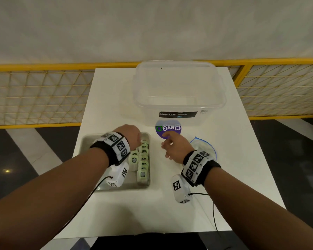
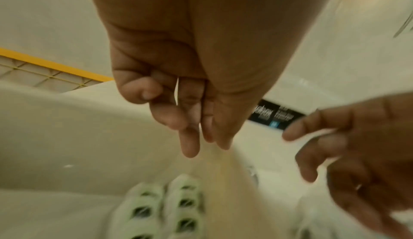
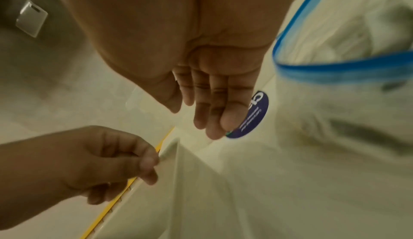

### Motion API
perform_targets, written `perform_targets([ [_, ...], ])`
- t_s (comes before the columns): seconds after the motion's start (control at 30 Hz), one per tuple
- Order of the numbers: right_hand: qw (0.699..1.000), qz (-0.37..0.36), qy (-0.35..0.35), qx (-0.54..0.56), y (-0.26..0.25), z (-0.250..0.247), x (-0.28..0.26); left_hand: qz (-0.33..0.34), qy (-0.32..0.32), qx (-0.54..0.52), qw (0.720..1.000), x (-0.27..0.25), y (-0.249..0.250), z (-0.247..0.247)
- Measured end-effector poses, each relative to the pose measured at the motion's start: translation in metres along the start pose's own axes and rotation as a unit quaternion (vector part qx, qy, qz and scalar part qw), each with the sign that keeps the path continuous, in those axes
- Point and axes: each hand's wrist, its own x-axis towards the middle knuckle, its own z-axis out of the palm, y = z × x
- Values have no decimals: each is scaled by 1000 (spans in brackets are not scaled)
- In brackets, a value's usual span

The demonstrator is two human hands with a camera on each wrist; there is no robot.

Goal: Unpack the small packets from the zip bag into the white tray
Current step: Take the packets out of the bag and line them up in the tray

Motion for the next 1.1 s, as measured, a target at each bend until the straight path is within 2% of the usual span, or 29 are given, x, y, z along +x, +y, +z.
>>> perform_targets([
  [0.1, 997, -21, 60, -33, 16, -34, -8, 40, 60, -83, 994, -20, 39, -28],
  [0.2, 989, -21, 109, -95, 34, -69, -17, 93, 96, -182, 974, -26, 90, -34],
  [0.33, 963, 57, 92, -245, 67, -103, -27, 136, 47, -220, 965, -12, 155, -12],
  [0.4, 955, 94, 60, -276, 82, -109, -32, 142, 27, -207, 968, -4, 179, 4],
  [0.57, 964, 98, -31, -245, 109, -110, -35, 86, -13, -184, 979, 15, 207, 47],
  [0.73, 982, 48, -20, -181, 124, -106, -35, 8, 13, -199, 980, 26, 205, 69],
  [0.9, 989, 10, -35, -142, 126, -112, -33, -17, 47, -231, 972, 27, 211, 70],
  [1.1, 991, -13, -52, -127, 127, -120, -31, -19, 84, -210, 974, 25, 211, 68],
])
